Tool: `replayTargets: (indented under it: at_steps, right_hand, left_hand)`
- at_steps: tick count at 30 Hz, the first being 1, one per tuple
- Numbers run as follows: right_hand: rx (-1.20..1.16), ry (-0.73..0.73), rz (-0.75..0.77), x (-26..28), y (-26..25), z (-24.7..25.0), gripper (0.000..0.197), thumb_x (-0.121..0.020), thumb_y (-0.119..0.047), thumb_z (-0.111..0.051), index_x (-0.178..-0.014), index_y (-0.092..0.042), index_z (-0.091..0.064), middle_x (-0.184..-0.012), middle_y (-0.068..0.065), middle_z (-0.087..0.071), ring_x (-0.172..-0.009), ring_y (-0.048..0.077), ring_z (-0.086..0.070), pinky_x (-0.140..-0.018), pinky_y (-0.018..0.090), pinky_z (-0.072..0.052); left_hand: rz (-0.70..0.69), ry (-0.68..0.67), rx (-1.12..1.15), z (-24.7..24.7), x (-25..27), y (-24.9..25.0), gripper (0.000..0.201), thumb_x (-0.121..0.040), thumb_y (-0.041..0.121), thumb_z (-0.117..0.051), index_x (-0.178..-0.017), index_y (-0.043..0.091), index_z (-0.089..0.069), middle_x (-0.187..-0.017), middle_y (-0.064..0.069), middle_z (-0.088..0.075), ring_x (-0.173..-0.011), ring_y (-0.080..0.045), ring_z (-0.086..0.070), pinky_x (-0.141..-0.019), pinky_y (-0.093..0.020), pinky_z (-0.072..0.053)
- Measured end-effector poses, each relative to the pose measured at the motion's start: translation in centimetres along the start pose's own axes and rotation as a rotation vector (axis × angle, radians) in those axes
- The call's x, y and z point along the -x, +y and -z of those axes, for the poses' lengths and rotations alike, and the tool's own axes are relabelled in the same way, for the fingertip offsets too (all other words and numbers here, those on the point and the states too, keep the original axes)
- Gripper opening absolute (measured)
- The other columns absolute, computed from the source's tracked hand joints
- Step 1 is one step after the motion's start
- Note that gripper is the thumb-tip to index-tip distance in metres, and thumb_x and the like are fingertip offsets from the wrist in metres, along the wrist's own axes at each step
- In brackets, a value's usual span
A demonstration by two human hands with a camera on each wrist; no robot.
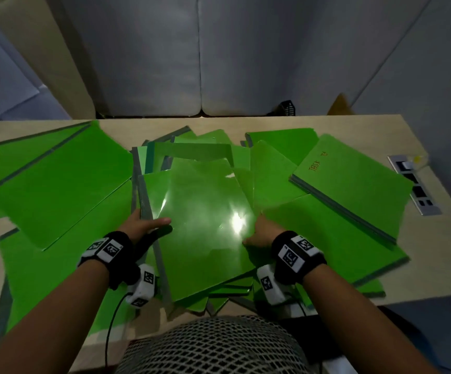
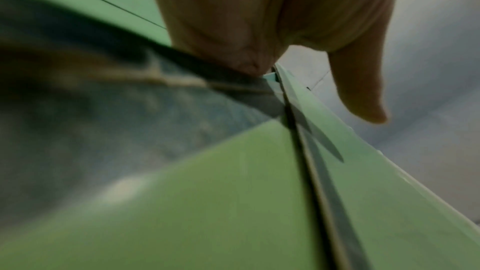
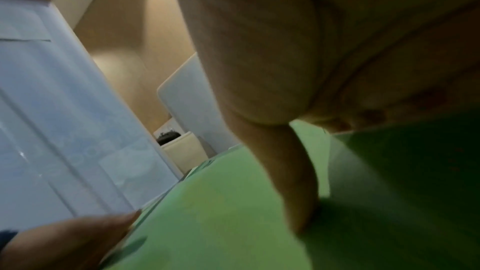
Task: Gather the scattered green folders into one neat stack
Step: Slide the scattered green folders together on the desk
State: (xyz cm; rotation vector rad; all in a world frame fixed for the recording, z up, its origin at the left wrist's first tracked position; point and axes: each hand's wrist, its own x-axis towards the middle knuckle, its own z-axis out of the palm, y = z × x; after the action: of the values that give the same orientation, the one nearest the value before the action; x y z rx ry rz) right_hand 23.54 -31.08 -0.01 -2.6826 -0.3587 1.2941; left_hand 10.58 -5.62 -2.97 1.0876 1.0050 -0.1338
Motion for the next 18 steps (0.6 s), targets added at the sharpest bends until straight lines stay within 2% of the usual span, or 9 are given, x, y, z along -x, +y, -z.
replayTargets:
  at_steps: [2, 4, 5, 6, 8, 10, 12, 15, 18]
  right_hand:
    - [0.059, -0.066, 0.025, 0.3, -0.1, -1.2, 0.074, -0.086, -0.035, -0.068, -0.139, 0.003, -0.034, -0.126, 0.013, -0.054, -0.104, 0.024, -0.058, -0.087, 0.03, -0.051]
    - [0.172, -0.083, 0.055, 0.3, 0.0, -1.8, 0.086, -0.084, -0.048, -0.066, -0.146, -0.002, -0.026, -0.143, 0.015, -0.039, -0.119, 0.029, -0.052, -0.095, 0.035, -0.048]
    - [0.197, -0.067, 0.064, 0.1, 0.3, -1.8, 0.085, -0.085, -0.052, -0.063, -0.147, -0.006, -0.026, -0.148, 0.015, -0.034, -0.127, 0.031, -0.047, -0.101, 0.039, -0.046]
    - [0.191, -0.016, 0.077, -0.2, 0.8, -1.5, 0.08, -0.085, -0.054, -0.06, -0.145, -0.01, -0.031, -0.149, 0.014, -0.033, -0.13, 0.032, -0.044, -0.104, 0.042, -0.044]
    - [0.148, 0.172, 0.048, -0.9, 2.3, -0.4, 0.07, -0.087, -0.054, -0.057, -0.141, -0.013, -0.038, -0.148, 0.014, -0.035, -0.133, 0.032, -0.04, -0.106, 0.045, -0.042]
    - [0.108, 0.376, -0.065, -1.9, 4.3, 1.2, 0.073, -0.088, -0.051, -0.057, -0.145, -0.014, -0.032, -0.153, 0.014, -0.028, -0.139, 0.032, -0.032, -0.11, 0.051, -0.036]
    - [0.069, 0.476, -0.197, -3.0, 6.7, 3.0, 0.085, -0.087, -0.052, -0.058, -0.151, -0.013, -0.017, -0.159, 0.015, -0.015, -0.145, 0.035, -0.019, -0.114, 0.057, -0.025]
    - [0.001, 0.452, -0.321, -4.7, 10.1, 4.7, 0.098, -0.087, -0.063, -0.048, -0.154, -0.013, 0.004, -0.162, 0.014, 0.005, -0.148, 0.036, -0.001, -0.114, 0.064, -0.011]
    - [-0.009, 0.389, -0.288, -5.7, 11.7, 4.5, 0.094, -0.088, -0.066, -0.042, -0.154, -0.018, 0.003, -0.163, 0.009, 0.002, -0.149, 0.034, -0.002, -0.11, 0.069, -0.013]
  left_hand:
    - [-0.008, 0.023, -0.055, -0.1, -0.3, -0.2, 0.122, -0.047, 0.002, -0.089, -0.149, 0.02, -0.024, -0.148, -0.025, -0.033, -0.122, -0.038, -0.053, -0.094, -0.044, -0.052]
    - [-0.023, 0.082, -0.188, -0.2, -0.4, -0.4, 0.126, -0.043, 0.006, -0.089, -0.148, 0.023, -0.022, -0.149, -0.023, -0.032, -0.13, -0.04, -0.044, -0.104, -0.051, -0.042]
    - [-0.027, 0.105, -0.232, -0.1, -0.5, -0.6, 0.127, -0.042, 0.008, -0.09, -0.148, 0.024, -0.022, -0.15, -0.022, -0.032, -0.132, -0.04, -0.041, -0.106, -0.053, -0.039]
    - [-0.032, 0.115, -0.253, -0.2, -0.5, -0.5, 0.126, -0.043, 0.009, -0.09, -0.148, 0.024, -0.022, -0.149, -0.021, -0.033, -0.132, -0.04, -0.04, -0.107, -0.055, -0.037]
    - [-0.027, 0.125, -0.265, 0.0, -0.8, -0.7, 0.124, -0.043, 0.009, -0.09, -0.147, 0.024, -0.023, -0.148, -0.022, -0.035, -0.131, -0.04, -0.041, -0.107, -0.056, -0.036]
    - [-0.011, 0.124, -0.264, 0.0, -0.6, -0.7, 0.128, -0.038, 0.012, -0.089, -0.147, 0.023, -0.023, -0.146, -0.022, -0.037, -0.13, -0.041, -0.042, -0.107, -0.057, -0.036]
    - [-0.004, 0.132, -0.282, 0.1, -0.7, -0.7, 0.127, -0.04, 0.012, -0.089, -0.148, 0.021, -0.023, -0.146, -0.021, -0.038, -0.131, -0.04, -0.042, -0.108, -0.056, -0.035]
    - [-0.001, 0.121, -0.305, 0.0, -0.8, -0.6, 0.128, -0.041, 0.014, -0.09, -0.148, 0.019, -0.021, -0.147, -0.021, -0.037, -0.132, -0.039, -0.041, -0.109, -0.055, -0.033]
    - [-0.006, 0.132, -0.32, 0.0, -0.9, -0.6, 0.114, -0.058, 0.006, -0.086, -0.149, 0.017, -0.019, -0.148, -0.021, -0.035, -0.133, -0.039, -0.039, -0.11, -0.054, -0.033]
